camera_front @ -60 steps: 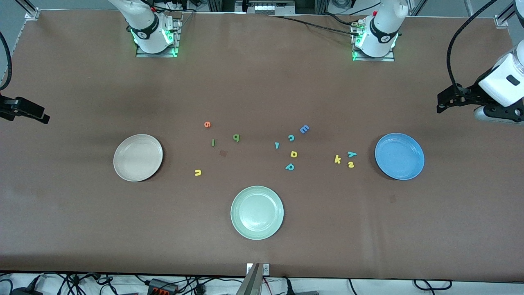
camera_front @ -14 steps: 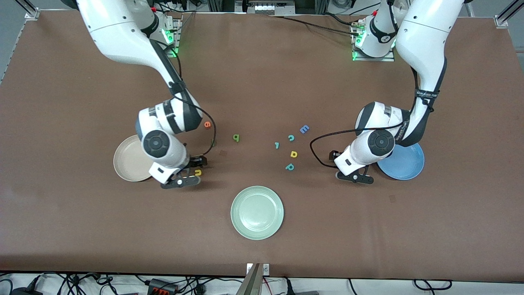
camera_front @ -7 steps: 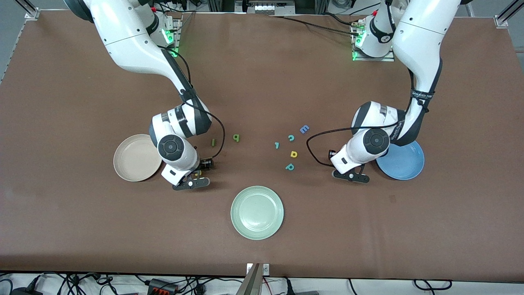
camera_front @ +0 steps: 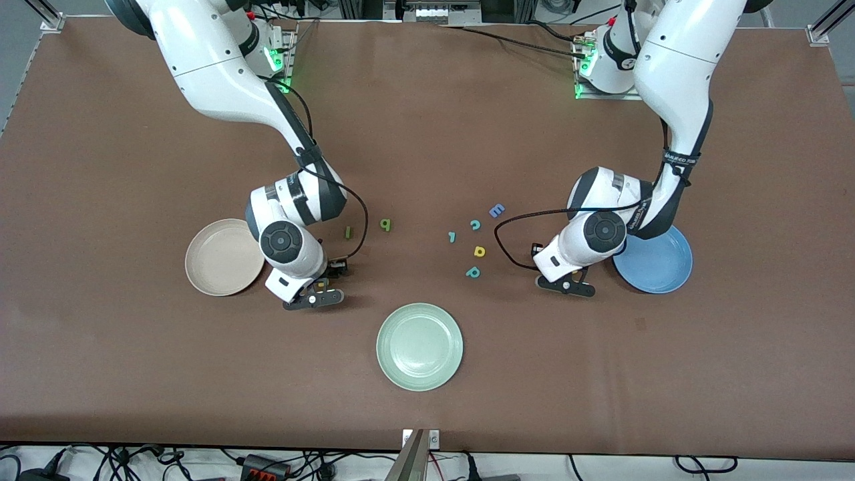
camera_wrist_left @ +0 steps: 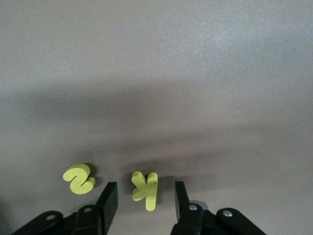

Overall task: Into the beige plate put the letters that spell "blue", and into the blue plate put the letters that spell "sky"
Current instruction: 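Close the left gripper on yellow letters while the right grasps yellow u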

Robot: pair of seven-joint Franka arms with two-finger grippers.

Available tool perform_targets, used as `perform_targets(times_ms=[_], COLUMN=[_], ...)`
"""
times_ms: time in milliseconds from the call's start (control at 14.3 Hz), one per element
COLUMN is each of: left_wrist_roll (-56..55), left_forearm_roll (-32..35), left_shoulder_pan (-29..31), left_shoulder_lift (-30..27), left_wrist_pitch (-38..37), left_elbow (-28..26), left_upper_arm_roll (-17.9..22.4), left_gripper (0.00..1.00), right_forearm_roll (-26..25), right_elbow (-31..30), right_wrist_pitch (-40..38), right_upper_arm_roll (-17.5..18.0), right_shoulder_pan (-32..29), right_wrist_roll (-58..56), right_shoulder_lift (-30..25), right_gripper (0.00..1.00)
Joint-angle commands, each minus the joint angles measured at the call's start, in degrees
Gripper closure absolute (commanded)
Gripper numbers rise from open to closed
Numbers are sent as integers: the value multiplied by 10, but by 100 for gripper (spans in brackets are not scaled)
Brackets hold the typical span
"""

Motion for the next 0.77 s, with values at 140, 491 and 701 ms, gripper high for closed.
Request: perform_targets(times_ms=[140,491,701], left_wrist_roll=[-1,4,6], left_forearm_roll=[13,14,14], left_shoulder_pan=[-4,-4,0], left_shoulder_lift=[5,2,-9], left_wrist_pitch=[17,39,28], left_elbow=[-3,-22,-20], left_upper_arm_roll=[2,3,3], left_gripper=[51,83,93], right_forearm_roll=[-1,1,2], right_elbow=[9,9,5], right_wrist_pitch=[1,-1,0], right_upper_arm_roll=[-4,-6,-5], right_shoulder_pan=[4,-5,-2], right_wrist_roll=[-3,11,15], right_shoulder_lift=[8,-9,-12], right_gripper=[77,82,82])
